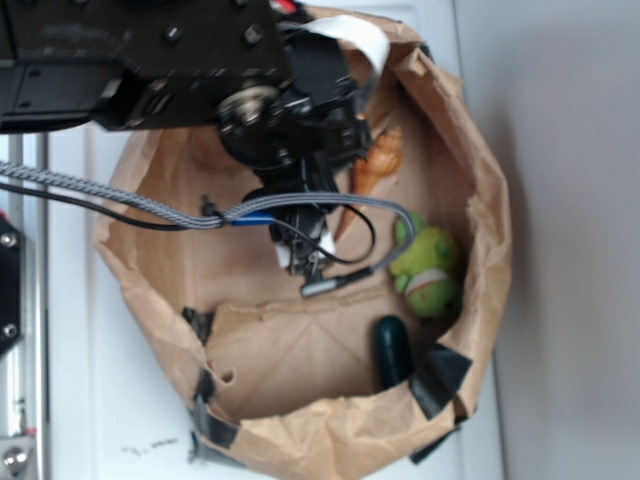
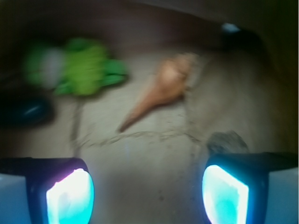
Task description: Grab the rock.
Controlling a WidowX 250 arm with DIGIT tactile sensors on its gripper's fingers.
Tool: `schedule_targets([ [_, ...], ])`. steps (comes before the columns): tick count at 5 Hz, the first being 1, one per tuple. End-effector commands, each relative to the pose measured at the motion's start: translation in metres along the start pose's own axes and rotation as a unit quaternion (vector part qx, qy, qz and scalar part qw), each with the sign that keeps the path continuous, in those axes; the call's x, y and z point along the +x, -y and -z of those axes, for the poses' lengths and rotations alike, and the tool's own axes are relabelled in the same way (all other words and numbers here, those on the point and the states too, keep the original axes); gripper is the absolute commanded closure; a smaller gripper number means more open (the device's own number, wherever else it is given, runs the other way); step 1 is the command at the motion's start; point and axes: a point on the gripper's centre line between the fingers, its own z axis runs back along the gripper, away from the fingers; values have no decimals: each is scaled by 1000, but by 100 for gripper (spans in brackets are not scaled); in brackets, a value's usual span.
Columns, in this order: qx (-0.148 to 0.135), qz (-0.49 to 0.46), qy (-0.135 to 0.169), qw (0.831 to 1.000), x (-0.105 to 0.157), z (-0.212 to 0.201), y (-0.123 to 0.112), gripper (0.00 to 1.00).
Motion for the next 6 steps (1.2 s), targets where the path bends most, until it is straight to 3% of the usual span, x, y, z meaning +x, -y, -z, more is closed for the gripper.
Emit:
schedule_targets([
  [1,27,-234,40,971,9,-4,2,0],
  [2,60,-351,17,934,19,-2,-6,0],
  [5,60,-351,17,934,19,-2,-6,0],
  [6,67,-379,4,923,4,18,-17,0],
])
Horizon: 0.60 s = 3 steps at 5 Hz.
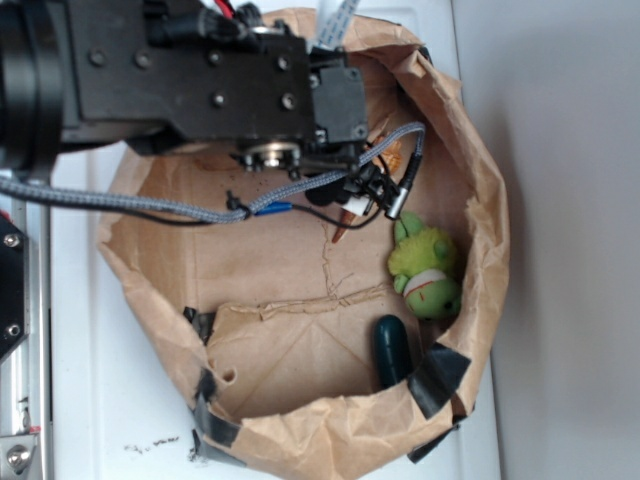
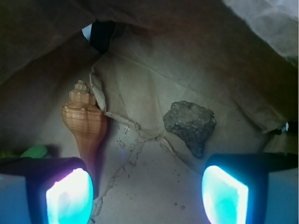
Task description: Grab the rock.
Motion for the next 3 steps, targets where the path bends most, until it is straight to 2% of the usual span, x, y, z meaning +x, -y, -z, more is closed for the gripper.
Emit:
schedule_targets([
  [1,-9,-68,15,998,1,32,-16,0],
  [2,0,-58,11,998,2,51,-23,0],
  [3,-1,-60,10,998,13,62,-19,0],
])
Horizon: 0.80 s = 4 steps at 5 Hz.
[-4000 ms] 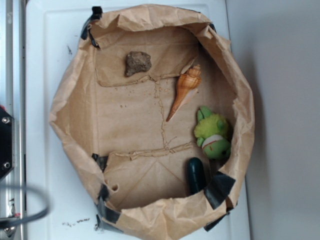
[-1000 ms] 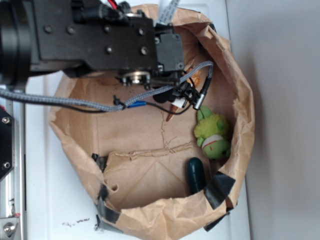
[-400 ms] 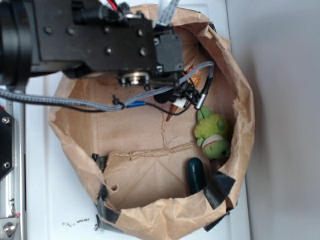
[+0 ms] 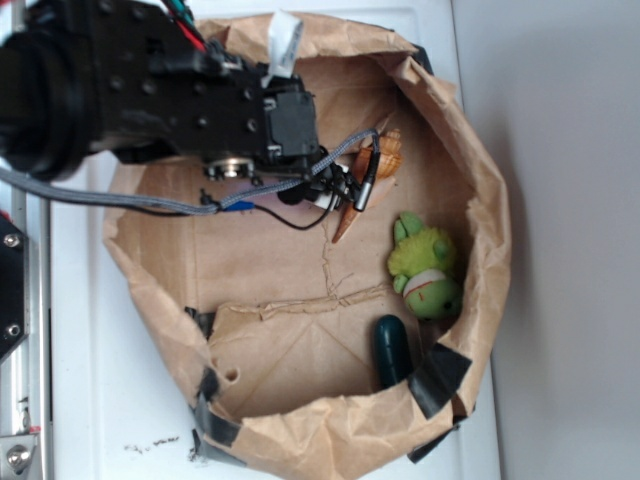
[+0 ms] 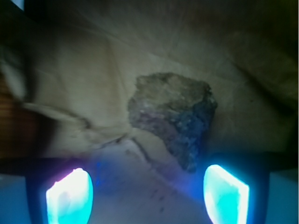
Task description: Grab the rock.
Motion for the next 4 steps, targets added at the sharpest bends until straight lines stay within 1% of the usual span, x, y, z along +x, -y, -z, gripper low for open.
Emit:
schedule_targets([
  [1,-2,-24,19,1000,31,13,14,0],
  [2,6,-29,32,999,39,20,12,0],
  [3,-10,-26,27,999,40,9,7,0],
  [4,-14,-25,27,999,40,6,5,0],
])
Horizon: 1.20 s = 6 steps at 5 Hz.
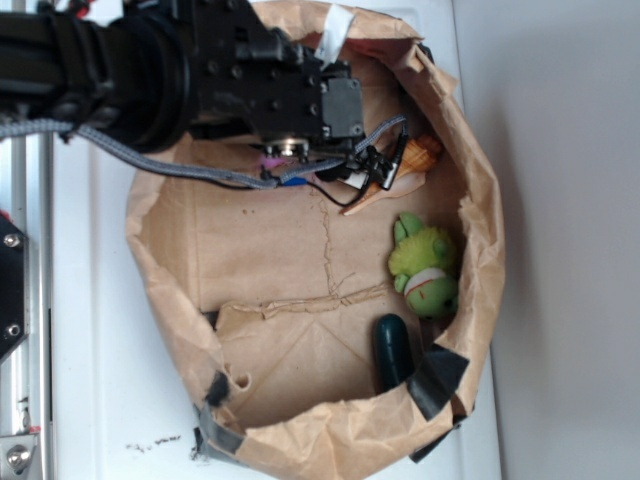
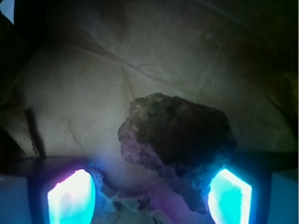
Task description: Grab the rock.
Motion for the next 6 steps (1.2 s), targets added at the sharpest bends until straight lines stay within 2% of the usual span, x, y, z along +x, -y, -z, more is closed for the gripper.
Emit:
schedule_targets([
  [1,-23,-27,-2,999,11,-19,-11,0],
  [3,-16,-58,7,998,19,-26,-18,0],
  [4,4,-77,16,997,29,-15,-18,0],
  [6,-6,-77,17,997,30,-6,-1,0],
])
